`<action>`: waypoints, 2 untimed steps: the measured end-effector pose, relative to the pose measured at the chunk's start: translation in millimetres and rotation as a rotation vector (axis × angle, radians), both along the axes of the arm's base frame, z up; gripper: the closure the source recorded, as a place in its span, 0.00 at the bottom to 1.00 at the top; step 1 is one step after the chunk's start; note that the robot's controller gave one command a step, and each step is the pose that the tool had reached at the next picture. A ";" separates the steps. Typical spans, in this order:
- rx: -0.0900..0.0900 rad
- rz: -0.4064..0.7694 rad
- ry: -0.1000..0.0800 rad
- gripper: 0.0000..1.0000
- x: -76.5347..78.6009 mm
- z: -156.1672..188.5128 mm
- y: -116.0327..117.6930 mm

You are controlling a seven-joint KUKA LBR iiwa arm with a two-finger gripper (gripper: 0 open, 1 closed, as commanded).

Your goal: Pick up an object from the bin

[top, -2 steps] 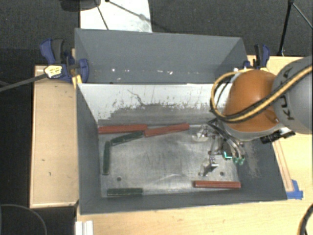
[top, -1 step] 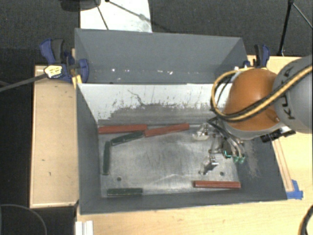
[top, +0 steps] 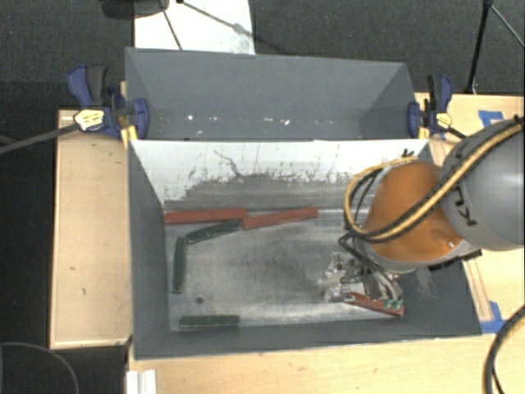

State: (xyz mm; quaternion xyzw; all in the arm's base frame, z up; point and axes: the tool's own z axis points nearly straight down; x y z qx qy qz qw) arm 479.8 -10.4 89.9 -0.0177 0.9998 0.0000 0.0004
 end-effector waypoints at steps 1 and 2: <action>0.000 0.001 0.000 0.00 0.0 0.0 0.1; 0.000 0.001 0.000 0.00 0.0 0.0 0.1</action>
Offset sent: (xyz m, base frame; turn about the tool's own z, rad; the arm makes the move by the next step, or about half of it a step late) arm 0.0000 0.0000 0.0000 0.0000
